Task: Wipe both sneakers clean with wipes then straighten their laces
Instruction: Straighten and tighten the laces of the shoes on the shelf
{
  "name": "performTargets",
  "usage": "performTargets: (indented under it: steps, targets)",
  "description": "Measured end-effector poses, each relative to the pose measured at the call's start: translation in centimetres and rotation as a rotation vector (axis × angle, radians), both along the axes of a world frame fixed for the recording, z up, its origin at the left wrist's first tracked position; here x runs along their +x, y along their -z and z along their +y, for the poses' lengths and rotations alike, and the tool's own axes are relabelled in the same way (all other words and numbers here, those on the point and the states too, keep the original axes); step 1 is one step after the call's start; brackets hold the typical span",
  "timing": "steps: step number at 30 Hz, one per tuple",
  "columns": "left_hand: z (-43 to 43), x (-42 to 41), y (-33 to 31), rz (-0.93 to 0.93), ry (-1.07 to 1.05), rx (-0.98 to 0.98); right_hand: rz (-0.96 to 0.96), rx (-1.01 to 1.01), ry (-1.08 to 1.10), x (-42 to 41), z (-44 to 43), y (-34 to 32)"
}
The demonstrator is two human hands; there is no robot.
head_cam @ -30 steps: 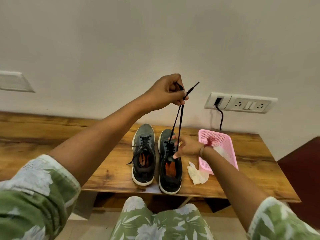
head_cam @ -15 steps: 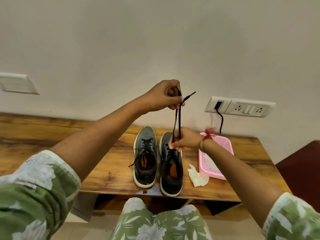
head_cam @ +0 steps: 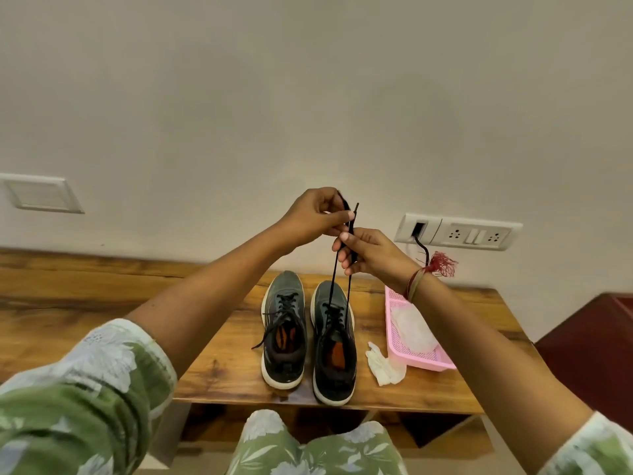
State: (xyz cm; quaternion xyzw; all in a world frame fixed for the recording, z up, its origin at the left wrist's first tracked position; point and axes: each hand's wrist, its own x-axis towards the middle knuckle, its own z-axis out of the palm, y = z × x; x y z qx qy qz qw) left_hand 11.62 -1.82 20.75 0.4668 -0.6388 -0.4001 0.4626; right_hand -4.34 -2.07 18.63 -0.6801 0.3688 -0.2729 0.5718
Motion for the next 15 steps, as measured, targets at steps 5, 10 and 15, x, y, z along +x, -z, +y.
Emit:
performTargets:
  steps: [5, 10, 15]
  targets:
    - [1.0, -0.7, 2.1, 0.250, -0.174, 0.096, -0.016, -0.054, 0.090, -0.5, 0.1, 0.2]
    - [2.1, -0.8, 5.0, -0.045, -0.006, 0.190, 0.022, -0.097, 0.121, -0.5, 0.2, 0.1]
    - [1.9, -1.4, 4.8, -0.100, 0.039, 0.105, 0.082, -0.169, 0.182, -0.8, 0.2, 0.1]
